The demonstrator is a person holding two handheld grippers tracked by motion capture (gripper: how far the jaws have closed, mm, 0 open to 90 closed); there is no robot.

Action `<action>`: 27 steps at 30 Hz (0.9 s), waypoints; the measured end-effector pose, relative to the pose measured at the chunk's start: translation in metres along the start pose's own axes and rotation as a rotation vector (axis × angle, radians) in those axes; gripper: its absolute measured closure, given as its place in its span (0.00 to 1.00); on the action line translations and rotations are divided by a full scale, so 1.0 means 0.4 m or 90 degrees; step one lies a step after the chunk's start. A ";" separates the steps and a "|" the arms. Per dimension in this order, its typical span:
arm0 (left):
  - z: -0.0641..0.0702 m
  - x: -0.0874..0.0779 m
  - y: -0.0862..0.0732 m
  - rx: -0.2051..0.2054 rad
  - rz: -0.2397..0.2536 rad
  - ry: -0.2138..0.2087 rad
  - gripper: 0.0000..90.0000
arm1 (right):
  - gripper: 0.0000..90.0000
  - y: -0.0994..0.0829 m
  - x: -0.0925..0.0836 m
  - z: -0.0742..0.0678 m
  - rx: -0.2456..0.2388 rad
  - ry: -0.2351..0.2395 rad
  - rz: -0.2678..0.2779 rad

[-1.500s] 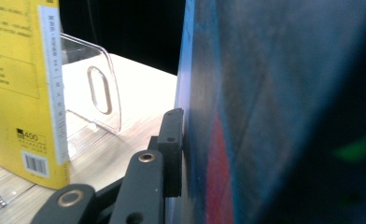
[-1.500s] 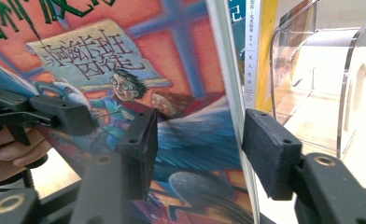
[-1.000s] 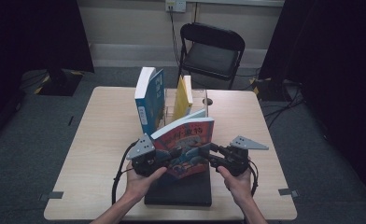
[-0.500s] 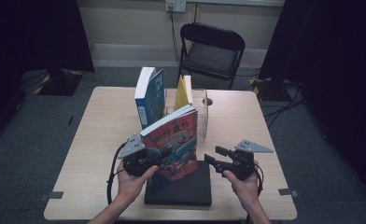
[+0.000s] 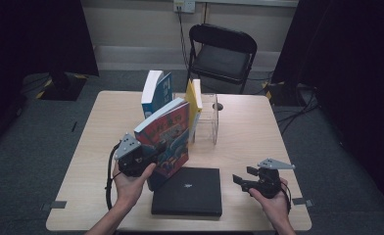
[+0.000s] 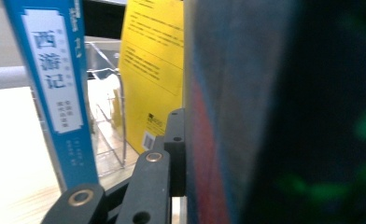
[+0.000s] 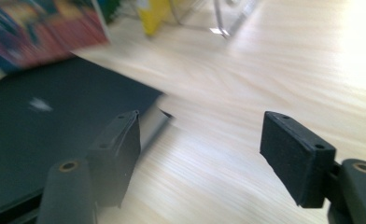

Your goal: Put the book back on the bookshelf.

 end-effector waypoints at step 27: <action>-0.017 0.115 0.074 0.015 0.018 0.127 0.83 | 0.21 -0.080 0.086 0.041 -0.078 -0.099 -0.031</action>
Point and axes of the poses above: each handheld gripper's, and its own axes: x roughly forward along the jaws, y roughly out of its top, z roughly to its right, the point moved 3 cm from there along x, roughly forward along the jaws, and after that the axes turned 12 degrees about x, right-handed, at the moved point
